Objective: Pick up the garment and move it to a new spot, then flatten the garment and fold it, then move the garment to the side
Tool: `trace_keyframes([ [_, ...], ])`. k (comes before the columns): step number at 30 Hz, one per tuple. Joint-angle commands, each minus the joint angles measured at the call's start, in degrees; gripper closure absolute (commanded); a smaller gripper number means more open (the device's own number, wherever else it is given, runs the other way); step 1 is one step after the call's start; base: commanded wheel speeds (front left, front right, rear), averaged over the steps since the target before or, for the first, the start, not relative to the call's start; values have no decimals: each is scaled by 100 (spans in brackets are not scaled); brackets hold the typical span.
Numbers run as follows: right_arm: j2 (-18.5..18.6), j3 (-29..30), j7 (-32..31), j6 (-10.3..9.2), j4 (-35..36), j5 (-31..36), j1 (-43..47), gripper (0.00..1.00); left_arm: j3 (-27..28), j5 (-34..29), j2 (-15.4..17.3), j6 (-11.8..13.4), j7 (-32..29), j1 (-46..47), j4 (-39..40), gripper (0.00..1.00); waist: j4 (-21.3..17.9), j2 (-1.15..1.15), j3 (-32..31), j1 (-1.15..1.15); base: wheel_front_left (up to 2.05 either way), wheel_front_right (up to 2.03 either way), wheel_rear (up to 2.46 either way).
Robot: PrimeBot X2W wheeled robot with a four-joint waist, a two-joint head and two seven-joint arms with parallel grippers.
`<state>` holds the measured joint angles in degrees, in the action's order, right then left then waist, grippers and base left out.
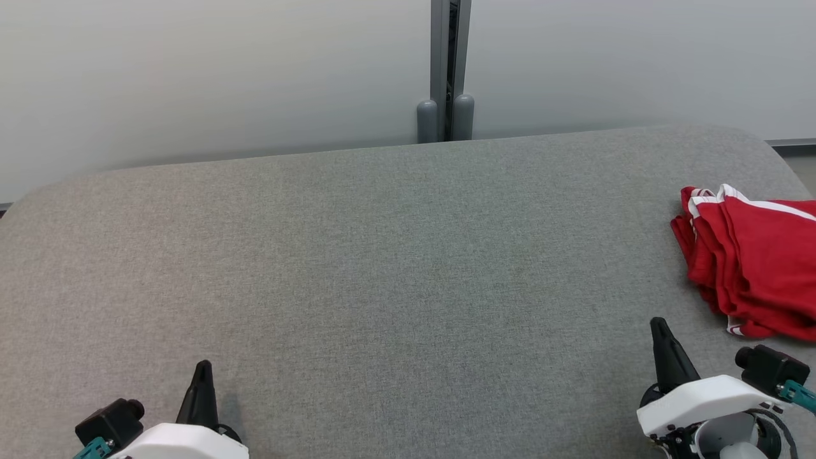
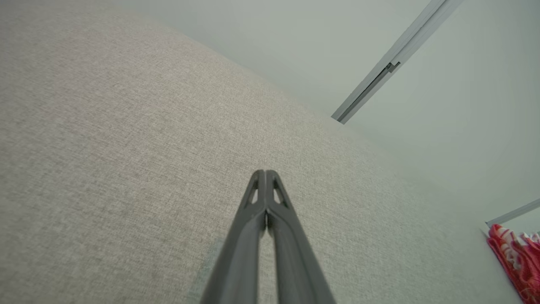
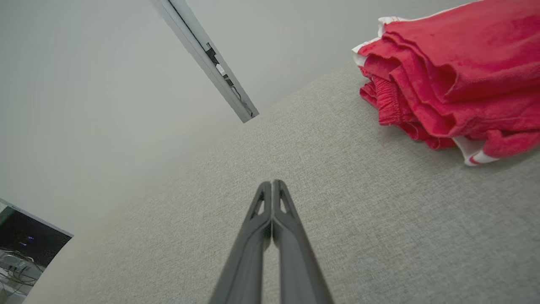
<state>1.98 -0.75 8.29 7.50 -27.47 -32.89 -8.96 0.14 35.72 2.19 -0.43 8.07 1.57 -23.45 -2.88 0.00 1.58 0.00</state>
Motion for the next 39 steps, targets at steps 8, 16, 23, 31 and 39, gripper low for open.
trace_keyframes([
  [8,52,113,-205,0,279,-851,-17,100,113,803,43,-121,-190,223,215,100,25,0,-12,0,0,0,0],
  [16,61,188,-367,0,418,-1492,19,100,181,1416,49,-194,-350,253,309,100,48,0,-23,0,0,0,0],
  [23,67,255,-497,0,527,-2016,47,100,237,1913,53,-258,-483,291,389,100,68,0,-33,0,0,0,0],
  [31,72,318,-624,0,636,-2502,72,100,287,2381,57,-319,-603,329,461,100,89,0,-43,0,0,0,0],
  [39,79,377,-753,0,749,-3021,103,100,345,2869,61,-378,-735,343,536,100,112,0,-54,0,0,0,0],
])
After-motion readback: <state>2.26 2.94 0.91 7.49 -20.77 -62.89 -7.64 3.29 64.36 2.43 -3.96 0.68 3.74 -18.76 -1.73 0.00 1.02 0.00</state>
